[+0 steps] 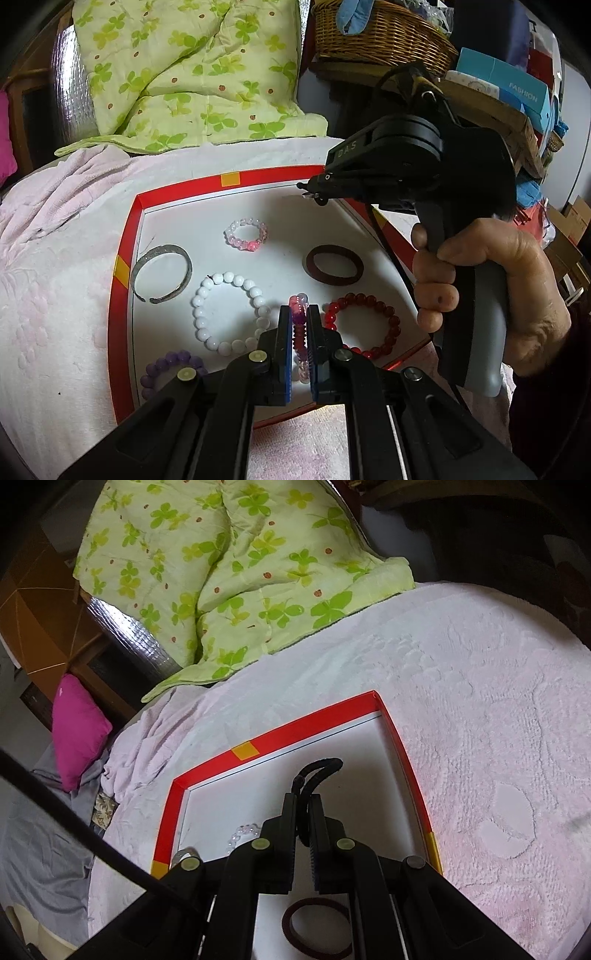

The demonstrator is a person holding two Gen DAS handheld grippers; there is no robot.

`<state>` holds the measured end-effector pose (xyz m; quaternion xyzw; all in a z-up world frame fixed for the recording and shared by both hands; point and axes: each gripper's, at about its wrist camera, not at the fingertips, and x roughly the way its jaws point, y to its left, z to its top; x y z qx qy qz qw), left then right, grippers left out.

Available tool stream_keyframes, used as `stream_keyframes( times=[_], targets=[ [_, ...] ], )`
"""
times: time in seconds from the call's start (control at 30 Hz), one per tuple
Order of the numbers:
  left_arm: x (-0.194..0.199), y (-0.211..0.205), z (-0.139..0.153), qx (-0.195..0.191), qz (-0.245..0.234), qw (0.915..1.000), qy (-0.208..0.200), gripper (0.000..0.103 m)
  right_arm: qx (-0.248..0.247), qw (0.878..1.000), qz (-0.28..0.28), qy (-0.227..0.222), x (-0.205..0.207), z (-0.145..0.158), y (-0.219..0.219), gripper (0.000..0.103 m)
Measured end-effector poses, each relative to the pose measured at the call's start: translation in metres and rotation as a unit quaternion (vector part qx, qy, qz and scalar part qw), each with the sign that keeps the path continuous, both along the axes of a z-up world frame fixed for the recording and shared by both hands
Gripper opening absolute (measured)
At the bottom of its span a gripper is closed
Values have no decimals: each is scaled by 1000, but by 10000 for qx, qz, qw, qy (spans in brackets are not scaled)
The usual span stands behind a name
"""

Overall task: Organize jewelry
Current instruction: 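Release the bracelet into the box with the left gripper while the right drops the hair tie in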

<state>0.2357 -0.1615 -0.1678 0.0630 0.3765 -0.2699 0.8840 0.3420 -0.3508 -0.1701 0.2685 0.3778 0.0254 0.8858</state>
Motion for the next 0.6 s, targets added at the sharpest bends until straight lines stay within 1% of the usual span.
stream_keyframes(
  times=[0.33, 0.4, 0.53, 0.57, 0.6],
  targets=[
    [-1, -1, -2, 93, 42, 9999, -4, 8, -43, 9997, -5, 223, 5, -10, 0, 7],
    [-2, -1, -2, 121, 44, 9999, -35, 8, -58, 9997, -19, 253, 5, -11, 0, 9],
    [-4, 0, 0, 186, 81, 9997, -138, 8, -59, 9995, -97, 307, 5, -12, -2, 10],
    [-5, 0, 1, 207, 87, 9996, -159, 10, -45, 9994, -104, 319, 4, -12, -2, 11],
    [-6, 1, 2, 234, 113, 9995, -171, 19, -55, 9993, -122, 339, 3, -12, -3, 15]
  ],
)
